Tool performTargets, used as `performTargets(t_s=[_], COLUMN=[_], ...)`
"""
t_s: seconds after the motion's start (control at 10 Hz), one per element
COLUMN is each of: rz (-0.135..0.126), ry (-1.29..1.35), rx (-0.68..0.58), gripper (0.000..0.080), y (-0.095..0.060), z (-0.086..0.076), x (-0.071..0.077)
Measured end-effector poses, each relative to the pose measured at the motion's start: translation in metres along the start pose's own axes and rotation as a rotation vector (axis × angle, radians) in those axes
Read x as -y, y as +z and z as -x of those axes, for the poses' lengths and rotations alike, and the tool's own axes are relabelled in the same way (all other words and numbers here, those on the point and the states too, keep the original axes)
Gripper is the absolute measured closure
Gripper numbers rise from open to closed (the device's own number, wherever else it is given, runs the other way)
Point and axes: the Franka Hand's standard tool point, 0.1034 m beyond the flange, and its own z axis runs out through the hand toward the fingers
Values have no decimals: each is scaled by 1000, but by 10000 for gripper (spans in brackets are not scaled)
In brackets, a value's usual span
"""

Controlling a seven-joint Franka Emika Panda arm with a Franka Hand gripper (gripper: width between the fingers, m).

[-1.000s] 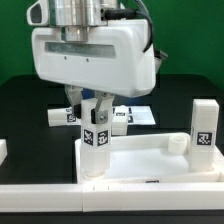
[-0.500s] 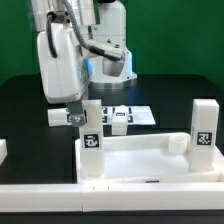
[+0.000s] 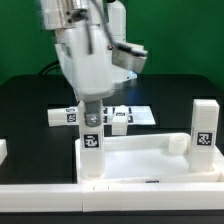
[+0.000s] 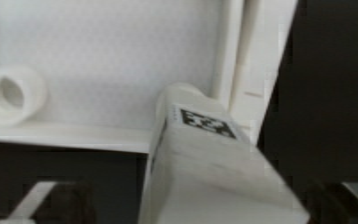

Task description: Assemble desk

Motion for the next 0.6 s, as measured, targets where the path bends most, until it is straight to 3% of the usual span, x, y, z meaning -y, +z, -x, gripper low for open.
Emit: performTargets(t_s=[0.4,0.6], rz=[6,13], ry=[-302,-807], rx=[-18,-126], gripper=[152,151], y=[0,0], z=[-1,-4], x=[0,6])
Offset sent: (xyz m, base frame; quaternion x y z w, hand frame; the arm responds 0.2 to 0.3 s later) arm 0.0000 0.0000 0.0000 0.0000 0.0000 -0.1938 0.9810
